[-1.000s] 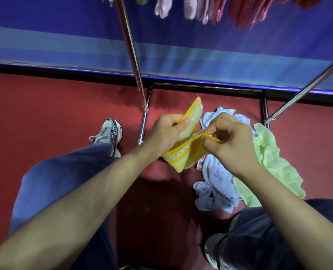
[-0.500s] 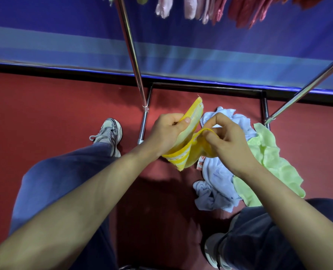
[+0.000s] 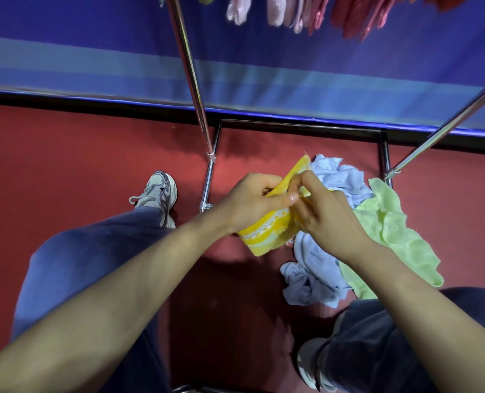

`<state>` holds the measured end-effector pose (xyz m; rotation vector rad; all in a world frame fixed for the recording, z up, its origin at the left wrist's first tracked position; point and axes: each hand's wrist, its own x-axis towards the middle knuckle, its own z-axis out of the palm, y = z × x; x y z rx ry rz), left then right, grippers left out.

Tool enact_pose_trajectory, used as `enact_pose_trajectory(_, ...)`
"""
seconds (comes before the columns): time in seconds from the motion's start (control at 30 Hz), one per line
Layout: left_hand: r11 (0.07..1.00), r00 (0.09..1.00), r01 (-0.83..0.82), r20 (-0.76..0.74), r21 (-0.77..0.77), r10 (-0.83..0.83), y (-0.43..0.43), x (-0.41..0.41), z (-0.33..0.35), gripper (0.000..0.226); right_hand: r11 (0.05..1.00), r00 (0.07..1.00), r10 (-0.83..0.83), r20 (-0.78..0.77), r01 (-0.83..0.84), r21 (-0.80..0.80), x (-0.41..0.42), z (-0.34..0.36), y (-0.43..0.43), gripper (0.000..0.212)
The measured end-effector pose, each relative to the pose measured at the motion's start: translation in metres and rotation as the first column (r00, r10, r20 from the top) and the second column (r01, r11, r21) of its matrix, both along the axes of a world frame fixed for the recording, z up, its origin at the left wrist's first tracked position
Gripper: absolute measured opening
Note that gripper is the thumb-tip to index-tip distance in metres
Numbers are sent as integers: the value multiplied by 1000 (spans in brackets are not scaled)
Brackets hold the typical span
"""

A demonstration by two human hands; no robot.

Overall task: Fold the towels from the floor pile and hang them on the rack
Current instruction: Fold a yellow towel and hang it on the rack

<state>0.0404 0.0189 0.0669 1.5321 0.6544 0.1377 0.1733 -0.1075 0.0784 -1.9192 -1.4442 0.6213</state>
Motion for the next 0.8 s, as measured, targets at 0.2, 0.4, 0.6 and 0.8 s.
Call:
enact_pose_trajectory(0.2,984,993,101,-70,144,-92,0,-2,-1,24,998,999,-53,-6,53,-19,-4,1,0,18)
enact_pose_trajectory(0.4,973,994,51,-106,225,-28,11,-3,1,20,989,920,-111,-375,65,-132,5,10,4,29)
enact_pose_trajectory(0.6,934,986,108,-154,339,-59,7,-3,7,17,978,928,-145,-342,81,-195,17,5,6,21)
enact_pose_trajectory(0.8,851,968,211,-221,481,-115,0,-5,15,19,976,930,-164,-329,106,-189,14,5,5,16)
